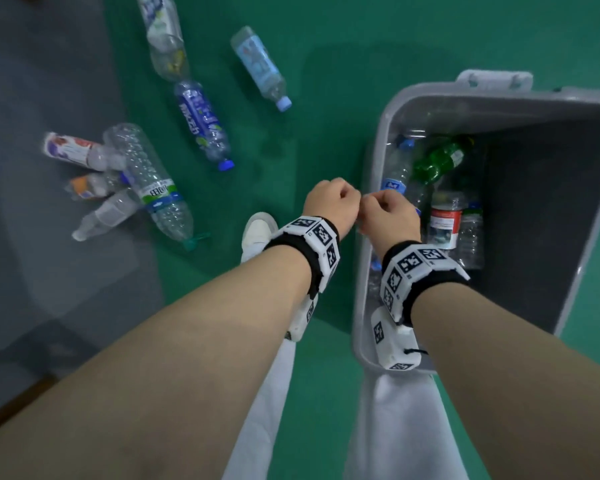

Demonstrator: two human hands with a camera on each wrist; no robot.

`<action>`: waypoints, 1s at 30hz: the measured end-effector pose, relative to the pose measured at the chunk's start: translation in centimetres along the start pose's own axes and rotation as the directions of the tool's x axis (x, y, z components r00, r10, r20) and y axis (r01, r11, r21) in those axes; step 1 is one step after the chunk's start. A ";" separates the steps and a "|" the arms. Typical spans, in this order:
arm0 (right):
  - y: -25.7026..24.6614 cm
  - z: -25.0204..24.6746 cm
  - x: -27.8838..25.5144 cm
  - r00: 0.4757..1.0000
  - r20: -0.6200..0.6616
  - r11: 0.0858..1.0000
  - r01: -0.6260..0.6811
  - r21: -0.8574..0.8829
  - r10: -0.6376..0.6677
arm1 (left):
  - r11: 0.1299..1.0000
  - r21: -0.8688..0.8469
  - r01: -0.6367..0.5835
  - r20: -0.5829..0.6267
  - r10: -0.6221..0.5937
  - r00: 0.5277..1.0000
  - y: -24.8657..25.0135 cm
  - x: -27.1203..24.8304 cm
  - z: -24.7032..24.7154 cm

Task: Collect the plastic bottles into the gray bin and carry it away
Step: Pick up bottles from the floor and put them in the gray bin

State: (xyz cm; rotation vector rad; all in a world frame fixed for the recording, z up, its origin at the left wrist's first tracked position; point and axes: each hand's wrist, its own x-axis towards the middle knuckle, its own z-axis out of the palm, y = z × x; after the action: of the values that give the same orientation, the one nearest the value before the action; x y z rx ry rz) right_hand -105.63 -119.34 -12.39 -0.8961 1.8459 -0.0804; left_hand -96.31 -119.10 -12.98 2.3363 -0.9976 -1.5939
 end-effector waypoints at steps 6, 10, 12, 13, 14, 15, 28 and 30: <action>-5.1 6.7 -1.1 0.988 0.152 0.998 0.010 -0.057 -0.001 | 0.984 0.040 0.176 0.023 -0.177 0.984 -5.9 2.8 -8.1; -9.1 10.3 -0.2 0.982 0.189 0.994 0.044 -0.096 -0.026 | 0.955 0.007 0.298 0.020 -0.298 0.954 -8.9 4.8 -12.5; -10.7 11.9 0.5 0.979 0.201 0.991 0.063 -0.120 -0.038 | 0.936 -0.054 0.347 0.019 -0.347 0.938 -10.1 5.8 -14.2; -11.3 12.6 1.0 0.977 0.207 0.989 0.069 -0.131 -0.041 | 0.921 -0.098 0.376 0.023 -0.375 0.927 -10.6 6.3 -14.8; -11.7 13.1 1.5 0.976 0.212 0.986 0.075 -0.147 -0.043 | 0.901 -0.159 0.404 0.025 -0.405 0.914 -11.0 6.8 -15.3; -12.2 13.5 2.0 0.976 0.213 0.983 0.082 -0.167 -0.045 | 0.874 -0.232 0.427 0.031 -0.433 0.901 -11.2 7.3 -15.7; -13.8 19.4 13.4 0.970 0.215 0.872 0.201 -0.447 -0.114 | 0.702 -0.407 0.584 -0.026 -0.648 0.761 -16.4 16.9 -16.5; -13.7 20.8 16.0 0.968 0.213 0.834 0.224 -0.503 -0.132 | 0.712 -0.360 0.603 -0.046 -0.659 0.751 -17.4 18.3 -16.2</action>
State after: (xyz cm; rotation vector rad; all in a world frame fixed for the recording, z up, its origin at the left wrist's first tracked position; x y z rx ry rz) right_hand -84.12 -131.95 -28.37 -1.4105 1.6384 0.3971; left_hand -70.55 -120.47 -28.32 2.6452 0.1632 -1.5334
